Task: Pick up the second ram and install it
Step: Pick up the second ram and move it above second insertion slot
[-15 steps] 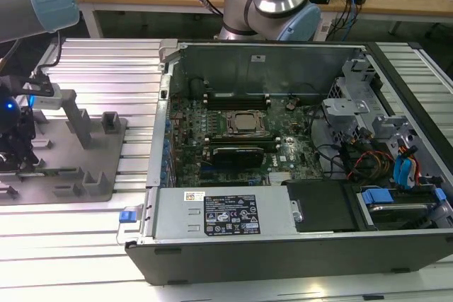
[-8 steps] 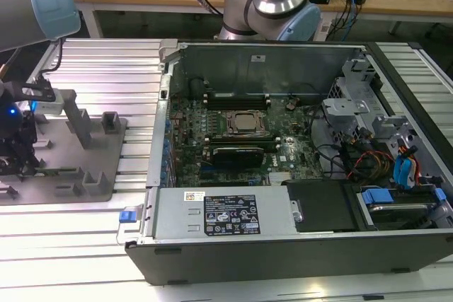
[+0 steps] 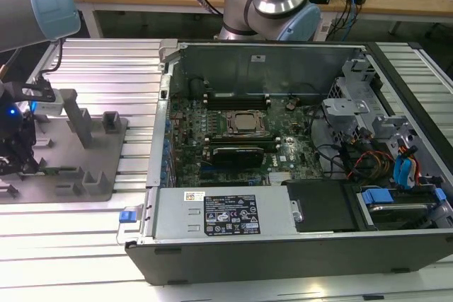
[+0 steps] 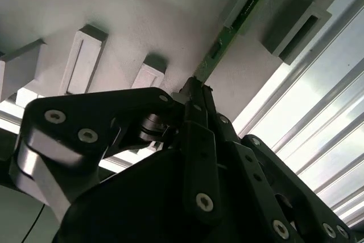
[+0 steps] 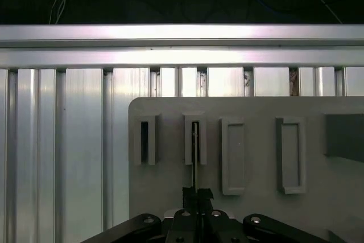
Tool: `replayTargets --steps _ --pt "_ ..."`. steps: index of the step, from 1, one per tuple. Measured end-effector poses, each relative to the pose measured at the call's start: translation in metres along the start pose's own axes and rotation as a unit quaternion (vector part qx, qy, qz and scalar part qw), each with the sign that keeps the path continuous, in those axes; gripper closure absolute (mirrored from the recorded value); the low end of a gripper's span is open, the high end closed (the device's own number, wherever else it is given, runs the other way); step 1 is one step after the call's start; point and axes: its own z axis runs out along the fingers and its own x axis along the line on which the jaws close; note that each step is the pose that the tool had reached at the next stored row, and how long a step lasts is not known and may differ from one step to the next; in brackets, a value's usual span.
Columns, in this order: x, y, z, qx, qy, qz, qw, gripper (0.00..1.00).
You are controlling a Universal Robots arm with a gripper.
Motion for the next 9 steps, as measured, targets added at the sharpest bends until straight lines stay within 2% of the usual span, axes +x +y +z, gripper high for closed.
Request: replayTargets --steps 9 --pt "0.0 0.0002 0.0 0.0 0.0001 -0.003 1.0 0.91"
